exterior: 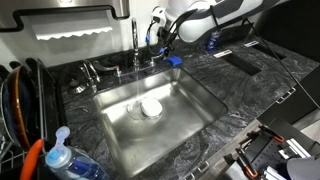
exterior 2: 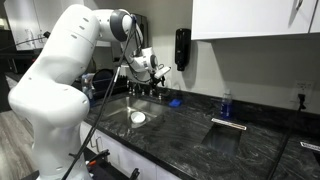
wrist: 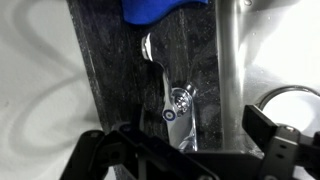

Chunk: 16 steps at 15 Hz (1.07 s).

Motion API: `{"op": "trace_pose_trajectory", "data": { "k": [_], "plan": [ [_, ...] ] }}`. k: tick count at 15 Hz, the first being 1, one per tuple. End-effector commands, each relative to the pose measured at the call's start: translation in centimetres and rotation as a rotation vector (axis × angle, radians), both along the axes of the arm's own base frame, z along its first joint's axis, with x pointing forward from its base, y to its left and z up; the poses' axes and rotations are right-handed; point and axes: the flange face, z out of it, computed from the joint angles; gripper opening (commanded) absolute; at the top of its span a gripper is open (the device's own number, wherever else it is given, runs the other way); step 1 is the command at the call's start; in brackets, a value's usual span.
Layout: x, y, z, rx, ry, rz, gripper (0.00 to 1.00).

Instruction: Put the bowl in the sink over the drain, open and close the faucet, then move the bowl further to the left

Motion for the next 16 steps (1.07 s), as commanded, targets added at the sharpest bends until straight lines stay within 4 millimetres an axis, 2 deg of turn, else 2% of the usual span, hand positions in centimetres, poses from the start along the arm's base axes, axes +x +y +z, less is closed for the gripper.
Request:
{"op": "trace_pose_trajectory", "data": {
  "k": [1,9,10,16],
  "plan": [
    [-0.70,-0.56,0.35,-0.013,0.012,0.004,1.00],
    [-0.98,-0.31,0.30,-0.007,0.005,0.012,1.00],
    [-0.07,0.09,-0.12,-0.001,0.004,0.001,1.00],
    [-0.09,0.11,-0.15,-0.001,0.004,0.001,1.00]
  ]
}}
